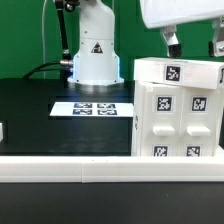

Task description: Assemble cabinet

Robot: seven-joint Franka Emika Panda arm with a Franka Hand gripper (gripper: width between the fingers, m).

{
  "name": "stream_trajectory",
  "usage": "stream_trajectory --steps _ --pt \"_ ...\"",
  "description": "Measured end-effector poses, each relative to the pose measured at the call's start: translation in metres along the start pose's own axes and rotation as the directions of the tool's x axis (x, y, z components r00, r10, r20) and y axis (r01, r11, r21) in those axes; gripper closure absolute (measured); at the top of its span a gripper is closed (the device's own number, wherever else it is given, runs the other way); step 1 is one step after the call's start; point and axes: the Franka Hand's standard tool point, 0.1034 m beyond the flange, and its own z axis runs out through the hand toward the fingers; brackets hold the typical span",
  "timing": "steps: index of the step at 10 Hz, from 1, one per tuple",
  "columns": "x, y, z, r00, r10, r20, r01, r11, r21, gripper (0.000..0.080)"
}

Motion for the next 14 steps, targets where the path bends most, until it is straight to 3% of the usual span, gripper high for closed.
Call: stream_trajectory --steps 2,3,6,10,14 --pt "-0.0002 -0.0005 -0.0004 0.988 -0.155 -0.001 0.155 0.988 0.000 0.0002" --pt "-0.0027 0.0014 -0.0007 0.959 -0.283 0.004 0.283 0.959 -0.037 0.0002" --pt "-0.0007 0.0036 -0.0027 0.788 -0.615 0.046 0.616 0.784 -0.076 0.0002" --pt "0.0036 -0.0006 -0.0047 0.599 -0.799 0.052 0.801 0.596 -0.064 0.0002" --pt "0.0011 -0.0002 -0.0025 0.208 -0.975 0.084 0.977 0.204 -0.055 0.0002"
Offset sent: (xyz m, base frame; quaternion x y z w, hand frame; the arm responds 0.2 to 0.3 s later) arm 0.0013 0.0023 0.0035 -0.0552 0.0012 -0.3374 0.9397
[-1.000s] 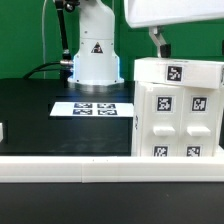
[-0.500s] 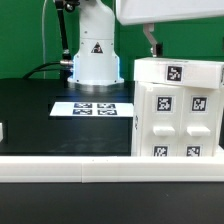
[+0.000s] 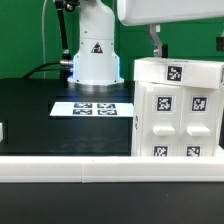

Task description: Assemble cabinet

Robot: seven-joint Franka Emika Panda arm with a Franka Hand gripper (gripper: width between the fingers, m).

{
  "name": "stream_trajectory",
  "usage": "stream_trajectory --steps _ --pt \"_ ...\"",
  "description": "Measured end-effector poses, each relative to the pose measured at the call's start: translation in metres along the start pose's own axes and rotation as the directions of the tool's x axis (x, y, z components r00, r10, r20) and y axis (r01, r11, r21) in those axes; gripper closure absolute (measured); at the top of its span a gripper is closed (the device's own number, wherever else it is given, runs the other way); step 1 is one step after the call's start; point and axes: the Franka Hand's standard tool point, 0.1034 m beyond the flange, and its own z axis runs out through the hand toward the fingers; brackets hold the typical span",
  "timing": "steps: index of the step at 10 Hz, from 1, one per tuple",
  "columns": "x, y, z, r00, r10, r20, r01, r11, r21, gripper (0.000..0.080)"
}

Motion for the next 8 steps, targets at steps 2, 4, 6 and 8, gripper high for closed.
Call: stream_trajectory --steps 2,4,6,8 --pt "-0.001 0.001 0.003 0.984 -0.176 0.014 0.176 0.984 -0.015 0.0002" --pt "-0.003 0.002 0.006 0.951 -0.307 0.025 0.308 0.951 -0.023 0.0002" --pt "-0.007 0.005 0.010 0.910 -0.414 0.031 0.415 0.910 -0.021 0.0002" --pt "-0.010 0.007 0.016 0.897 -0.441 0.027 0.442 0.897 -0.028 0.0002"
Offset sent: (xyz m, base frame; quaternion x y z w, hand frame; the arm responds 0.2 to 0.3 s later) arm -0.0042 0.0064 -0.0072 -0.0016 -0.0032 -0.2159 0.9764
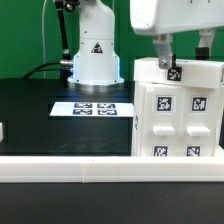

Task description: Assemble cabinet

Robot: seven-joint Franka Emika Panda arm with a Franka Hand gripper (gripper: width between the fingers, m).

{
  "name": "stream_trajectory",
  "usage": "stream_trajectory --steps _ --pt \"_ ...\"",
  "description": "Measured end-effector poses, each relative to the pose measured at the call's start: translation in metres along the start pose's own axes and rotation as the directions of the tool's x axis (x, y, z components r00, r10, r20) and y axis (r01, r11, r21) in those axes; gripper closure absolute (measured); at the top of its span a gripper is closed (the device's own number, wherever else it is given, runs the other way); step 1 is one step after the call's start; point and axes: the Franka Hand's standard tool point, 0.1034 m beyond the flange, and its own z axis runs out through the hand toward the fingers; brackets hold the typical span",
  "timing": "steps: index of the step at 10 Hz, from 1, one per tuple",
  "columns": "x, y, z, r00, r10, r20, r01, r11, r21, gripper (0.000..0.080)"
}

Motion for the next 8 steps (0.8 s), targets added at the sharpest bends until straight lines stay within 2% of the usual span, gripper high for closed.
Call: stream_trajectory --steps 3,5,8 --pt "-0.0033 0.0003 0.0034 1.000 0.008 0.001 -0.008 1.000 -0.001 0.0002" --pt "-0.0047 0.0026 0.0031 1.000 0.014 0.001 -0.014 1.000 -0.002 0.0245" --pt "-0.0052 0.0033 0.0031 0.999 0.054 0.001 -0.054 0.999 -0.002 0.0242"
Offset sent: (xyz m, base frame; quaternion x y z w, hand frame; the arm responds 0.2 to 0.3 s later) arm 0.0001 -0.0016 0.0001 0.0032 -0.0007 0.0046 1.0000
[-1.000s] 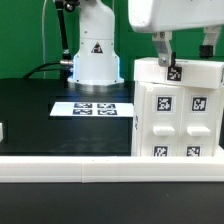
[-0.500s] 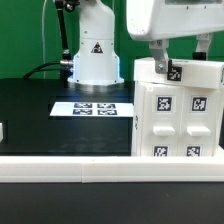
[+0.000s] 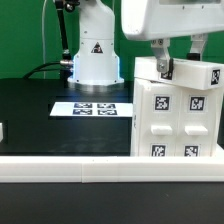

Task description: Assemble cabinet

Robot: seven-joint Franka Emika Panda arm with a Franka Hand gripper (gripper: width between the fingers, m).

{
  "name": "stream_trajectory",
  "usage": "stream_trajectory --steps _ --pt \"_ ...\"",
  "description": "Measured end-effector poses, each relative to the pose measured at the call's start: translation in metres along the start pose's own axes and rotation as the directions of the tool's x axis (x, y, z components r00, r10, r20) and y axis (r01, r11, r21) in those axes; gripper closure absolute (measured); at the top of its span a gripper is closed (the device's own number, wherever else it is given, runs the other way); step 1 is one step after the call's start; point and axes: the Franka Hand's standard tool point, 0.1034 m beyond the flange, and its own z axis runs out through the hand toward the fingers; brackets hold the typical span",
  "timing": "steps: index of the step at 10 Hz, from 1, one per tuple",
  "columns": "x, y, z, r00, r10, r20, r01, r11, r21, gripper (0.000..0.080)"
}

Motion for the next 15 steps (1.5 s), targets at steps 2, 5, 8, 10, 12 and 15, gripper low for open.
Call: stream_trajectory --steps 2,5,8,10,12,15 --pt "0.0000 0.0001 0.0000 1.000 0.020 -0.001 -0.020 1.000 0.001 0.0242" --pt "0.0000 0.0000 0.0000 0.969 0.246 -0.001 -0.246 0.969 0.001 0.0242" --pt "0.0044 -0.0007 -0.0005 0.837 0.542 -0.079 -0.544 0.839 -0.009 0.0241" --pt "0.0044 0.0014 0.0003 0.701 0.705 -0.113 -0.708 0.706 0.009 0.0240" --pt "0.0049 0.0052 -0.0003 0.493 0.861 -0.122 -0.863 0.502 0.058 0.0240" --pt "0.0051 0.0059 0.0003 0.270 0.957 -0.106 -0.955 0.281 0.099 0.0240"
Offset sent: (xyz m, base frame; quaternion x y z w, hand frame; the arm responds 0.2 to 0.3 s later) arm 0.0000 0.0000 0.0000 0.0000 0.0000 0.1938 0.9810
